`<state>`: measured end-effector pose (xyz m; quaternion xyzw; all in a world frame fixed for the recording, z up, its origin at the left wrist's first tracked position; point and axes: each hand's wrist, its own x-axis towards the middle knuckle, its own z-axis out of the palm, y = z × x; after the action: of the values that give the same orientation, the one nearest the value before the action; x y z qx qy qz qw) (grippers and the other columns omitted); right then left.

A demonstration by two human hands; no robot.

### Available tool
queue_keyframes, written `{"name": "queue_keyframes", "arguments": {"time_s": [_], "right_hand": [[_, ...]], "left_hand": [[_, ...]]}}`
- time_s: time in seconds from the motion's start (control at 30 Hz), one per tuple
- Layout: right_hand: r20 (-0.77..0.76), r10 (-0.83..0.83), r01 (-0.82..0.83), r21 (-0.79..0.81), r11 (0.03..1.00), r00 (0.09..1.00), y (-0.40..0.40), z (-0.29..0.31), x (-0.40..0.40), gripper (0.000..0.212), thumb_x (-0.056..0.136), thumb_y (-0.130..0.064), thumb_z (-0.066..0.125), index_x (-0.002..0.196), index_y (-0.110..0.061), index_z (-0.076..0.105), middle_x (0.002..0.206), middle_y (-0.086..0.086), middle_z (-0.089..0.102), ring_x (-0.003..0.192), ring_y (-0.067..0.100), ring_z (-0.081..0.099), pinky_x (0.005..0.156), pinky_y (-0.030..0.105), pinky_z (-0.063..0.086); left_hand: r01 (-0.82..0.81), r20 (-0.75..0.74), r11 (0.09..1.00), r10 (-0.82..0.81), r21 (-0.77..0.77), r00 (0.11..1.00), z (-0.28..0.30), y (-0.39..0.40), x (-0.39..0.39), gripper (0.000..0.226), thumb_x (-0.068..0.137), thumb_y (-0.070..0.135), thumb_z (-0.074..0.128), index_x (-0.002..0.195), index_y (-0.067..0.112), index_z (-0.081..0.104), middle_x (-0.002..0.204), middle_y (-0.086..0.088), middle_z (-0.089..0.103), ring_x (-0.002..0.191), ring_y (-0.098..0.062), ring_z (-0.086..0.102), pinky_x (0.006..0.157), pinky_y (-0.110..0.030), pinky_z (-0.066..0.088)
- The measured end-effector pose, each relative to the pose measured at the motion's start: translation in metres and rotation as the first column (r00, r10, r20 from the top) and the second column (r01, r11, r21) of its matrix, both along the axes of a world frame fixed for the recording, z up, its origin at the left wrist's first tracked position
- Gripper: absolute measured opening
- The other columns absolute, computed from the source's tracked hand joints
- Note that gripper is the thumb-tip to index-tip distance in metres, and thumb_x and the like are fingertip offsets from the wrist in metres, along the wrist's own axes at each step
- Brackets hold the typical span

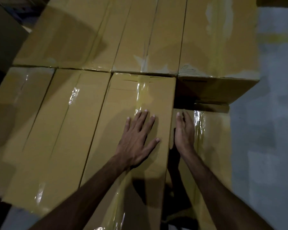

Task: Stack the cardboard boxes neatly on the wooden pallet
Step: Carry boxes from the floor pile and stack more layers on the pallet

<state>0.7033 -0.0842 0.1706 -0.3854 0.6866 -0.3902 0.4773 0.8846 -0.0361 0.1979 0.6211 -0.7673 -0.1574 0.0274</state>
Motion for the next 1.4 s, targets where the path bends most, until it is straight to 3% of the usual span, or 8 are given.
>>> {"name": "queue_keyframes", "arguments": {"time_s": [0.2, 0.37, 0.47, 0.67, 0.77, 0.9, 1.03, 1.4], "right_hand": [[-0.693, 0.302, -0.585, -0.21, 0.784, 0.654, 0.001, 0.034, -0.001, 0.063, 0.1, -0.044, 0.049, 0.157, -0.016, 0.045, 0.163, 0.005, 0.042, 0.15, 0.023, 0.037, 0.121, 0.05, 0.034], [-0.819, 0.542, -0.897, 0.082, 0.434, 0.187, 0.01, 0.046, 0.026, 0.07, 0.102, -0.047, 0.051, 0.163, -0.02, 0.03, 0.173, 0.005, 0.021, 0.159, 0.024, 0.017, 0.128, 0.054, 0.015], [-0.821, 0.571, -0.906, 0.226, 0.359, 0.022, 0.015, 0.039, 0.03, 0.07, 0.102, -0.053, 0.049, 0.162, -0.023, 0.03, 0.174, 0.005, 0.017, 0.16, 0.027, 0.013, 0.125, 0.062, 0.016], [-0.814, 0.578, -0.879, 0.317, 0.357, -0.059, 0.033, 0.046, 0.032, 0.071, 0.101, -0.063, 0.046, 0.157, -0.023, 0.03, 0.172, 0.008, 0.015, 0.158, 0.033, 0.013, 0.109, 0.084, 0.018], [-0.801, 0.592, -0.871, 0.351, 0.343, -0.09, 0.042, 0.05, 0.031, 0.078, 0.099, -0.068, 0.045, 0.16, -0.022, 0.027, 0.173, 0.009, 0.013, 0.159, 0.036, 0.011, 0.109, 0.085, 0.022], [-0.792, 0.601, -0.872, 0.366, 0.325, -0.108, 0.048, 0.053, 0.027, 0.084, 0.098, -0.071, 0.044, 0.162, -0.021, 0.025, 0.174, 0.01, 0.009, 0.159, 0.038, 0.007, 0.114, 0.081, 0.02], [-0.784, 0.613, -0.881, 0.355, 0.314, -0.097, 0.054, 0.052, 0.025, 0.086, 0.096, -0.073, 0.046, 0.163, -0.023, 0.025, 0.175, 0.007, 0.007, 0.16, 0.036, 0.005, 0.114, 0.082, 0.017], [-0.795, 0.598, -0.89, 0.344, 0.3, -0.105, 0.064, 0.043, 0.024, 0.084, 0.098, -0.073, 0.043, 0.164, -0.024, 0.024, 0.176, 0.005, 0.004, 0.161, 0.032, 0.003, 0.114, 0.081, 0.011]], "left_hand": [[-0.463, -0.087, 0.886, 0.461, -0.003, 0.883, 0.004, 0.097, 0.047, 0.074, 0.107, 0.061, 0.032, 0.169, 0.024, 0.013, 0.177, -0.002, 0.004, 0.163, -0.023, -0.001, 0.129, -0.058, 0.005], [-0.731, 0.006, 0.682, 0.731, 0.037, 0.682, 0.002, 0.2, 0.056, 0.079, 0.104, 0.065, 0.026, 0.169, 0.022, 0.015, 0.176, -0.006, 0.006, 0.162, -0.028, 0.003, 0.128, -0.062, 0.01], [-0.808, 0.054, 0.588, 0.806, 0.045, 0.59, 0.002, 0.239, 0.047, 0.081, 0.103, 0.065, 0.029, 0.168, 0.018, 0.016, 0.176, -0.008, 0.005, 0.163, -0.029, 0.002, 0.129, -0.062, 0.009], [-0.97, -0.261, 0.098, 0.964, 0.22, 0.038, 0.008, 0.267, 0.008, 0.114, 0.092, 0.078, 0.053, 0.168, 0.01, 0.002, 0.176, -0.012, -0.009, 0.162, -0.028, -0.002, 0.13, -0.053, 0.01], [-0.952, -0.394, -0.01, 0.909, 0.305, -0.136, 0.017, 0.26, -0.001, 0.116, 0.093, 0.055, 0.073, 0.167, 0.007, -0.001, 0.176, -0.013, 0.002, 0.161, -0.028, 0.008, 0.126, -0.036, 0.012], [-0.903, -0.424, -0.157, 0.842, 0.399, -0.334, 0.028, 0.246, -0.001, 0.118, 0.09, 0.037, 0.082, 0.168, 0.014, -0.002, 0.174, -0.011, 0.018, 0.159, -0.032, 0.021, 0.127, -0.046, 0.022], [-0.882, -0.468, -0.251, 0.771, 0.399, -0.431, 0.034, 0.234, -0.001, 0.113, 0.09, 0.022, 0.083, 0.168, 0.01, 0.003, 0.17, -0.014, 0.03, 0.156, -0.034, 0.029, 0.127, -0.045, 0.025], [-0.894, -0.518, -0.277, 0.738, 0.353, -0.433, 0.024, 0.235, 0.008, 0.102, 0.083, 0.007, 0.087, 0.163, 0.001, 0.025, 0.168, -0.017, 0.032, 0.156, -0.032, 0.028, 0.126, -0.039, 0.024]]}}
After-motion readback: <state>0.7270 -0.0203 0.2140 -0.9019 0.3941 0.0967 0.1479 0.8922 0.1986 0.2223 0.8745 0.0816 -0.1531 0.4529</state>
